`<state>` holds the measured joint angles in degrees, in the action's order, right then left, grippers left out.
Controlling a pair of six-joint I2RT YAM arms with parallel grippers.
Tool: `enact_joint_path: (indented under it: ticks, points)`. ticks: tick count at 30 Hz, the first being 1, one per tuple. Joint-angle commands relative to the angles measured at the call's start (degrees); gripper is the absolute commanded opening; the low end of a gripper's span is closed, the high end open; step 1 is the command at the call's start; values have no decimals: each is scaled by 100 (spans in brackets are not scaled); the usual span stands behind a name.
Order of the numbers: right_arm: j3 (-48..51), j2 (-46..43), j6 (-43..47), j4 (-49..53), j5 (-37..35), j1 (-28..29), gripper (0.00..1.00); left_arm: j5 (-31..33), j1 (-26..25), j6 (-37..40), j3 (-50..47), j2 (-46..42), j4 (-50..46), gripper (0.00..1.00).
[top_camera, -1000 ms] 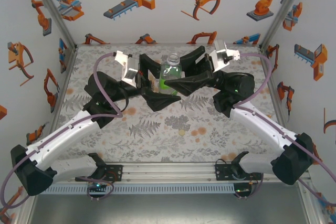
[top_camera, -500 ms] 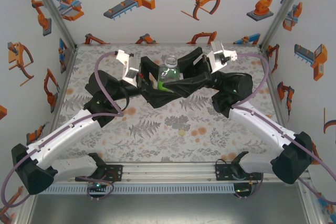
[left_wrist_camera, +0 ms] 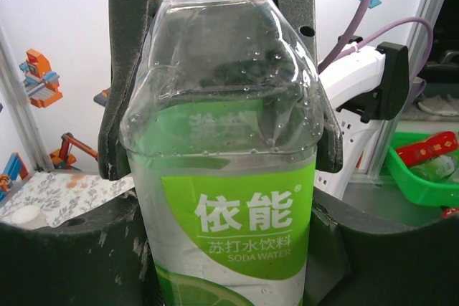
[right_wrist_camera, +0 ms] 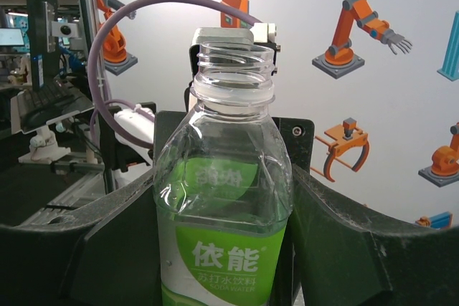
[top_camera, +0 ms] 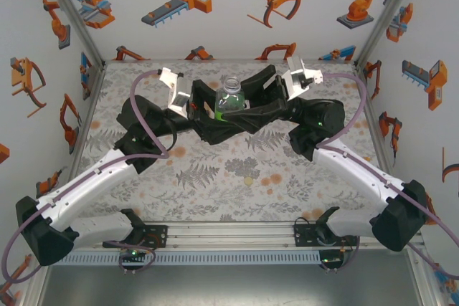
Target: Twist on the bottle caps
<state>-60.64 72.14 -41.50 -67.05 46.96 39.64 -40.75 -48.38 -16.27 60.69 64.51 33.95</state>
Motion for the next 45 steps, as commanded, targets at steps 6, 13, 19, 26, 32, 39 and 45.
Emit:
enact_joint_path:
  ticks: [6,13,19,26,32,39,45]
  points:
    - [198,-752,1272,1481,-613,44,66,28,226,687,141,-504,-1011,35]
    - [180,-1330,2048,3826,-1722,52,66,54,957,1010,66,-984,-2128,34]
    - [96,-1473,1995,5993,-3456,318,60,38,1660,1474,45,-1231,-3054,28]
    - [-231,-1019,1161,8430,-4881,544,53,-430,2305,1747,-30,-1125,-3332,15]
    - [-216,-653,809,9444,-5355,543,47,-1054,2693,1719,-238,-830,-3026,2]
    - [-212,-190,764,10002,-5813,536,46,-1251,2702,1992,-621,-789,-2758,0]
    - [-307,430,1058,10222,-5484,231,46,-1238,2697,1663,-985,-740,-2236,0]
